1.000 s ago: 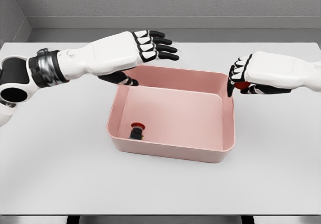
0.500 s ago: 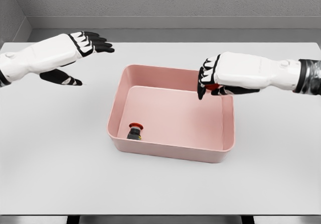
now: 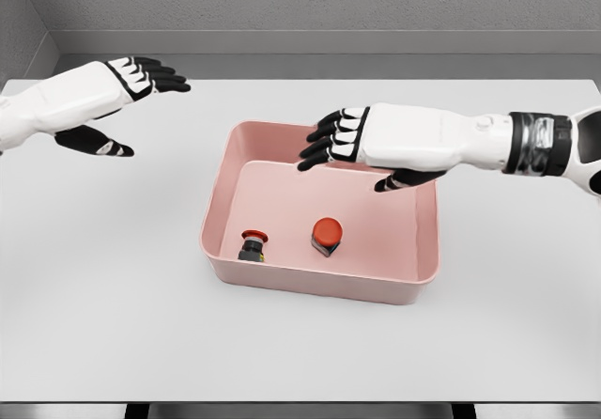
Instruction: Put the industrial switch in the basket with both arms
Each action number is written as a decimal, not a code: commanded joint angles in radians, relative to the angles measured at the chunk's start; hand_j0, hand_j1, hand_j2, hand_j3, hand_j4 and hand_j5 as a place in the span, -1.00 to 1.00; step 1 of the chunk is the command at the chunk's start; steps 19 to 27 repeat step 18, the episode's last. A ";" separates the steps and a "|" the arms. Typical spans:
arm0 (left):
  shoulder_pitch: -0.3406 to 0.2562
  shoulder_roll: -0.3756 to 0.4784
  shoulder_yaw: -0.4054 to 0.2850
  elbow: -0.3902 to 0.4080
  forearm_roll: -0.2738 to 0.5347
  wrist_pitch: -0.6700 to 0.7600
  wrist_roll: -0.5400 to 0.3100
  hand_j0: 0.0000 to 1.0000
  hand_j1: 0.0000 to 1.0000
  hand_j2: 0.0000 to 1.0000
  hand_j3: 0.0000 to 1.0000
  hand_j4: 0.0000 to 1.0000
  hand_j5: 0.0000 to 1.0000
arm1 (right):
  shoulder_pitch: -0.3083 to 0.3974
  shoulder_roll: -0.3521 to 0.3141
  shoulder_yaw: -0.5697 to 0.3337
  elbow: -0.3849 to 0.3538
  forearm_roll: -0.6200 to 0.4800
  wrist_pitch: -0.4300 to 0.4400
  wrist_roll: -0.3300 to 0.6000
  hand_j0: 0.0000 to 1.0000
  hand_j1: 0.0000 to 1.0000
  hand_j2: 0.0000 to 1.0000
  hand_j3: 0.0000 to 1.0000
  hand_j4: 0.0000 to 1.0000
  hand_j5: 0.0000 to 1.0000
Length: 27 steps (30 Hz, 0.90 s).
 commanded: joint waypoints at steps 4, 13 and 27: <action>0.000 0.001 0.007 0.012 0.006 0.001 0.001 1.00 1.00 1.00 1.00 1.00 1.00 | 0.028 -0.108 -0.075 0.083 -0.021 0.003 0.000 1.00 1.00 1.00 1.00 1.00 1.00; 0.000 -0.002 0.020 0.029 0.007 0.001 0.001 1.00 1.00 1.00 1.00 1.00 1.00 | 0.107 -0.210 -0.138 0.226 -0.119 0.003 0.000 1.00 1.00 1.00 1.00 1.00 1.00; 0.000 -0.002 0.021 0.025 0.007 0.001 0.001 1.00 1.00 1.00 1.00 1.00 1.00 | 0.109 -0.205 -0.136 0.225 -0.117 0.003 0.000 1.00 1.00 1.00 1.00 1.00 1.00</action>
